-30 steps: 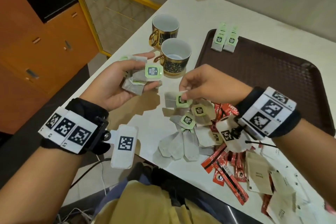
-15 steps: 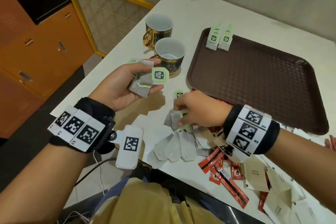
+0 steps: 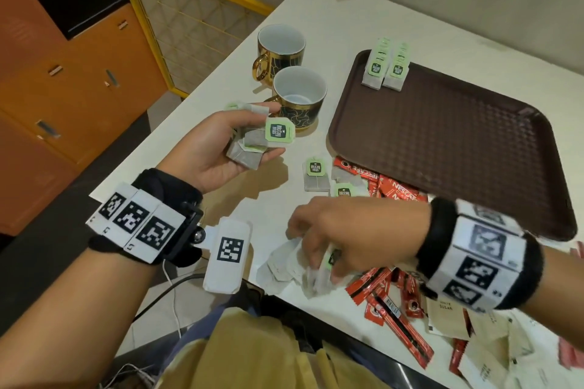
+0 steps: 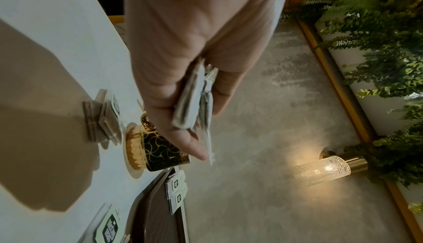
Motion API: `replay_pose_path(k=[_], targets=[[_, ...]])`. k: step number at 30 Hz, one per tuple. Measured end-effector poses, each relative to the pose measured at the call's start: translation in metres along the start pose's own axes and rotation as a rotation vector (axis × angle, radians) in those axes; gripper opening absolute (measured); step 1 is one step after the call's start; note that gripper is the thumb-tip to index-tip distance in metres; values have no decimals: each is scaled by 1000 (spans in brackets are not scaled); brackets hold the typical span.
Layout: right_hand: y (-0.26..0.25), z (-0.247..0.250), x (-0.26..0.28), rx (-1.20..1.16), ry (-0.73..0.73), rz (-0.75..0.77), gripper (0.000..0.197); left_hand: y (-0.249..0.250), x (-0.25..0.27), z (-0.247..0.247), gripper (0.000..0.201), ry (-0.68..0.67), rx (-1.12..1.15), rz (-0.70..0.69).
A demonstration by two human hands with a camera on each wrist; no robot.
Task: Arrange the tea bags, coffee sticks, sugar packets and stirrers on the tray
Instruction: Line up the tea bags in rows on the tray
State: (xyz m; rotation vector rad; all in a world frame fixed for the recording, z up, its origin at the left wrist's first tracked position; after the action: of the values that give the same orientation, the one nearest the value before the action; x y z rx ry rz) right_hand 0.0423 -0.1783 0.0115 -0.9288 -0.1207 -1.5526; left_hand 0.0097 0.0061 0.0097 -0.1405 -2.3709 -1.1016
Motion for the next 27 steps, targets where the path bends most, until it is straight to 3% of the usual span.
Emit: replay_pose_path(k=[4, 13, 16, 20, 23, 25, 27], targets=[[3, -17, -12, 76, 61, 63, 18, -1, -2, 1, 29, 6, -9, -5], [21, 0, -6, -110, 317, -50, 16, -3, -8, 0, 34, -17, 8, -43], [32, 16, 9, -263, 515, -89, 22, -2, -10, -4, 35, -50, 2, -77], [50, 43, 41, -489, 929, -183, 37, -7, -13, -15, 33, -77, 22, -94], [52, 58, 57, -527, 1197, -211, 43, -20, -21, -34, 33, -119, 37, -48], [46, 64, 55, -453, 1288, -229, 44, -31, -27, -53, 32, -181, 91, 11], [38, 63, 47, -340, 1261, -263, 42, -37, -30, -73, 46, -297, 182, 57]])
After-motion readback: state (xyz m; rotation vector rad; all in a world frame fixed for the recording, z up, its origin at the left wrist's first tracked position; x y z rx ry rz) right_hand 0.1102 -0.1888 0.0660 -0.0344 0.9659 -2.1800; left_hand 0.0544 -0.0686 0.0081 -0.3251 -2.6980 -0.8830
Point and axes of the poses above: each hand's wrist, its own x-axis away from the middle knuckle, its own z-axis out of the back of the hand, y = z × x, the point moved 2 cm from there along -x, towards the middle knuckle, and after that the axes turned 4 degrees about -y, right-handed, at the moved point
